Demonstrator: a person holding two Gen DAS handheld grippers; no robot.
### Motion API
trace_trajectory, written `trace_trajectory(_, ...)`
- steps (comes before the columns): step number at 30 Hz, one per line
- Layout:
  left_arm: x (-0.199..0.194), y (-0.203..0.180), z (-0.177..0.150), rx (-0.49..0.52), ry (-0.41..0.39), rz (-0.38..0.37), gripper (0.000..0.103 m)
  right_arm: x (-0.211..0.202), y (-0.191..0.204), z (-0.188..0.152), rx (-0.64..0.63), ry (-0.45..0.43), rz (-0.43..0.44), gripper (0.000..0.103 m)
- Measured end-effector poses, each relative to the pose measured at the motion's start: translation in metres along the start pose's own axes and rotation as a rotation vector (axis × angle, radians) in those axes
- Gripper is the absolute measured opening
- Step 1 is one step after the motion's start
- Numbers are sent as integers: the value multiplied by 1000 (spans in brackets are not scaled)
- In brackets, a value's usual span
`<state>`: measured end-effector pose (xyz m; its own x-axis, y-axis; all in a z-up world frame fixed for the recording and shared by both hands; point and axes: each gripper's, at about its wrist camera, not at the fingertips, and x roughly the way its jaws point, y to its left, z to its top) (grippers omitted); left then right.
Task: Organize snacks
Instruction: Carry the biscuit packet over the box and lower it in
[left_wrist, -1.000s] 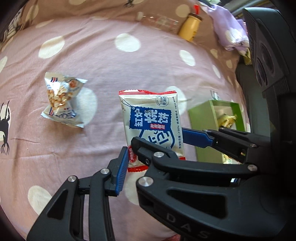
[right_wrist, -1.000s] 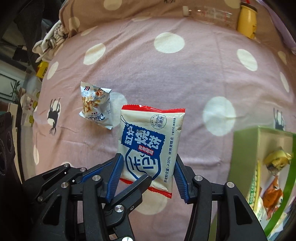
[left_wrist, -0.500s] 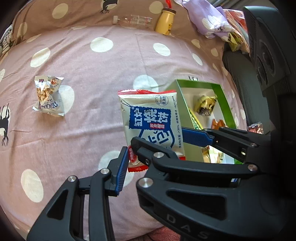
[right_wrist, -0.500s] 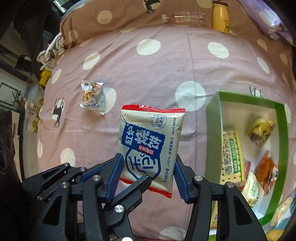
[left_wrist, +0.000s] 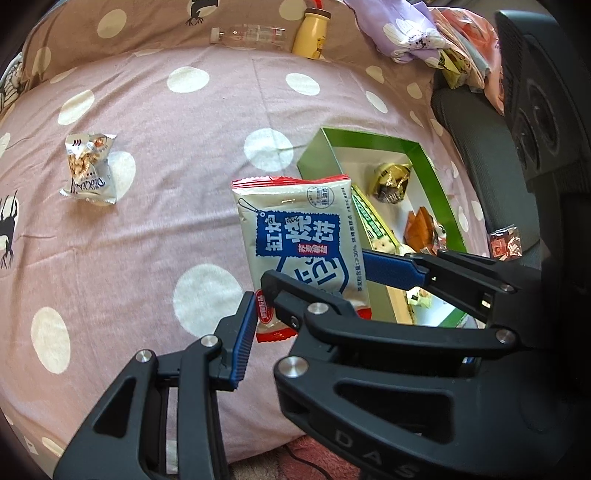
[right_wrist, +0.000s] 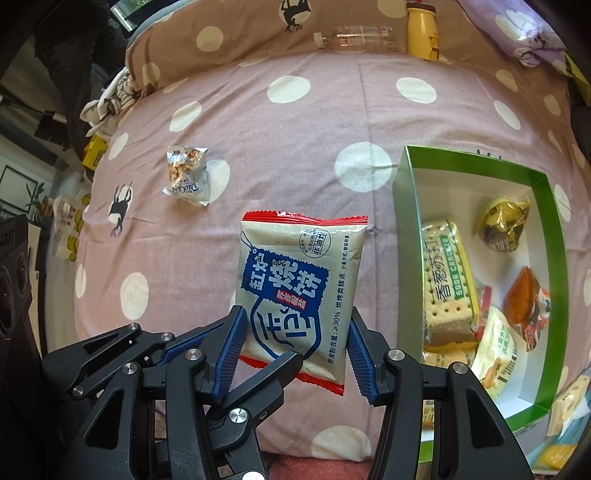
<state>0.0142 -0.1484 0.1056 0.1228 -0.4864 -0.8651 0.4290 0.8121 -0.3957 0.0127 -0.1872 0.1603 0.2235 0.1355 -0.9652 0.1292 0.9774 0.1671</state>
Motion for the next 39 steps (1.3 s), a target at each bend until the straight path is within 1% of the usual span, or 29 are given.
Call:
trace_trajectory(9,-5,-18,-7,35,-15,-10,38,-16,-8,-14,17,-42,-8,56)
trace_trajectory(18,0,-42,-6,84,-12,-17,38,-30,-26,-24,51,-76,-15,56)
trace_trajectory(25,8,-67,-1,138,-2,-34,37,-42,-50,-29,98,-104,-34,56)
trace_trajectory(32,26,-94,6,183,34,-70,37,-50,-79,-35,155,-125,-58,56)
trace_trajectory(39,39,-113,12,221,52,-78,37,-54,-106,-39,202,-140,-62,56)
